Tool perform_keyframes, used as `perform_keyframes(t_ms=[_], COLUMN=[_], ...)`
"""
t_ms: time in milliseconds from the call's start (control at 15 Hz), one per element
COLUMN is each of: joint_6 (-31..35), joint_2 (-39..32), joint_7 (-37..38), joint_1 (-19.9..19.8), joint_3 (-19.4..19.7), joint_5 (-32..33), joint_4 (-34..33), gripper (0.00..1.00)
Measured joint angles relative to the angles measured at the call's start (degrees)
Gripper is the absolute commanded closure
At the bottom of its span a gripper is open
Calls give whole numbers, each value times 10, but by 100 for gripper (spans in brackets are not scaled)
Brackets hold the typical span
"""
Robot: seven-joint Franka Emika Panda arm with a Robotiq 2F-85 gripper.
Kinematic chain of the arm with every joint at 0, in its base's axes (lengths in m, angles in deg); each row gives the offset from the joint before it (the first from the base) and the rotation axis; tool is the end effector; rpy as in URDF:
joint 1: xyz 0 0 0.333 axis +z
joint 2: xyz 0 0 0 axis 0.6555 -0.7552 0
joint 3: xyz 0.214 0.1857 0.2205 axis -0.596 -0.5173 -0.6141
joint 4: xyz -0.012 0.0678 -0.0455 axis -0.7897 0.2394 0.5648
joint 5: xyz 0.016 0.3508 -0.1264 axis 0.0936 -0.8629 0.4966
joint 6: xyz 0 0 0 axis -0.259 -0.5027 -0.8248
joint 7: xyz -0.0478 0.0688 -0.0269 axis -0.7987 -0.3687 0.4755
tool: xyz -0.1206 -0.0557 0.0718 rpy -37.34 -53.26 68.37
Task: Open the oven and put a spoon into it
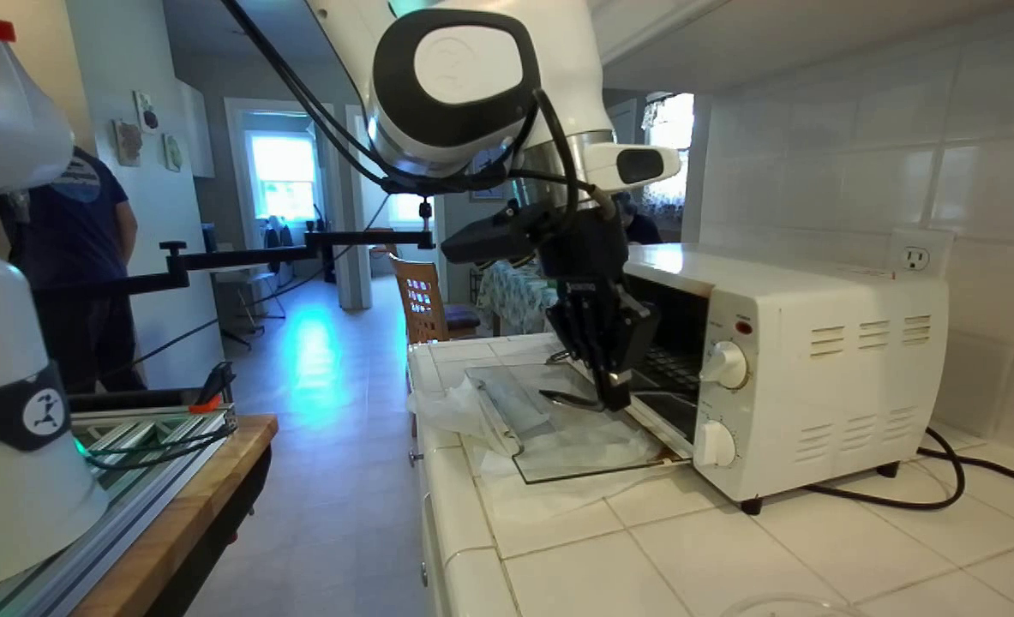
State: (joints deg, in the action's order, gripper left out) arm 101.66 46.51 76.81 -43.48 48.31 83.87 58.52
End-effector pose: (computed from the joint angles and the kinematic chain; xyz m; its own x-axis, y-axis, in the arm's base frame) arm 0.4934 -0.0332 0.2853 0.9214 0.3382 0.1913 0.3056 -0.9348 0.1808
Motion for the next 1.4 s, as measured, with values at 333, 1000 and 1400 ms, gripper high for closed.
perform_keyframes(t_ms=[333, 1000, 1400], joint_6=[25, 63, 80], joint_2=[-8, -65, -87], joint_7=[0, -41, -44], joint_1=[0, -2, -10], joint_3=[0, -36, -37], joint_5=[-4, -91, -91], joint_4=[-16, -58, -77], gripper=[98, 98, 98])
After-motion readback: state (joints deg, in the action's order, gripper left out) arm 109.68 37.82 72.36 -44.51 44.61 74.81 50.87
